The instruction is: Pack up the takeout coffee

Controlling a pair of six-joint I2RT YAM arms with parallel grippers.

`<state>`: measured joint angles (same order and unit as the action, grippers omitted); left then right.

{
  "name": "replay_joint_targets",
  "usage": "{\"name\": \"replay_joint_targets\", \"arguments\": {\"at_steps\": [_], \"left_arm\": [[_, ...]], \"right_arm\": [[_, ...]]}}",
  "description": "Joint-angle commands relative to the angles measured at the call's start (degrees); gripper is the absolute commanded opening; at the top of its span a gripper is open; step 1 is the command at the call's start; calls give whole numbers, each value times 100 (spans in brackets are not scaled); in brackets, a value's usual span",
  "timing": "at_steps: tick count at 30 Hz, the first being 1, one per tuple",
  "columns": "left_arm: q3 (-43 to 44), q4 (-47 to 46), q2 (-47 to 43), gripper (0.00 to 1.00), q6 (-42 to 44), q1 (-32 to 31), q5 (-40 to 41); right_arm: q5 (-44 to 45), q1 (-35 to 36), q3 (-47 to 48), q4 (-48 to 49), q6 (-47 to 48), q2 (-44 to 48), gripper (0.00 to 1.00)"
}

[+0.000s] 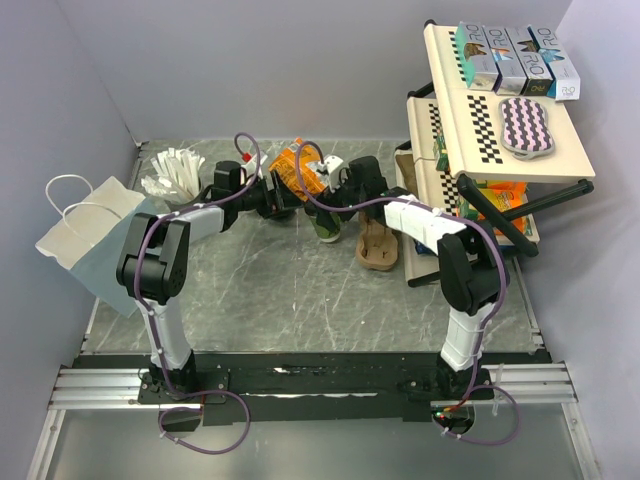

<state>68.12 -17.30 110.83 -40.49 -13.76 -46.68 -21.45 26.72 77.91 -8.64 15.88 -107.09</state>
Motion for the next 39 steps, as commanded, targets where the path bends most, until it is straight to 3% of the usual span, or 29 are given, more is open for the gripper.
{"name": "replay_joint_targets", "arguments": {"at_steps": [1,8,20,25,35,39], "left_arm": [[-71,60,-246,85,164,-30,-140],[17,-1,-132,86,252,-30,-237],[70,-2,-78,86,164,-30,-184],[-131,358,-578,86,269,22,-35],[-632,1482,-1546,86,911,163,-96],[-896,1703,-1871,86,1008,277,-96]], "right_arm": [[-227,-105,110,222,-137,-40,95],[-685,-149,242,592,-217,-303,85],[-738,-141,242,671,-129,-541,91],[-992,-141,453,285,370,-638,93],[-1985,-149,-135,241,943,178,94],[-2802,-132,-258,-669,1714,697,96]]}}
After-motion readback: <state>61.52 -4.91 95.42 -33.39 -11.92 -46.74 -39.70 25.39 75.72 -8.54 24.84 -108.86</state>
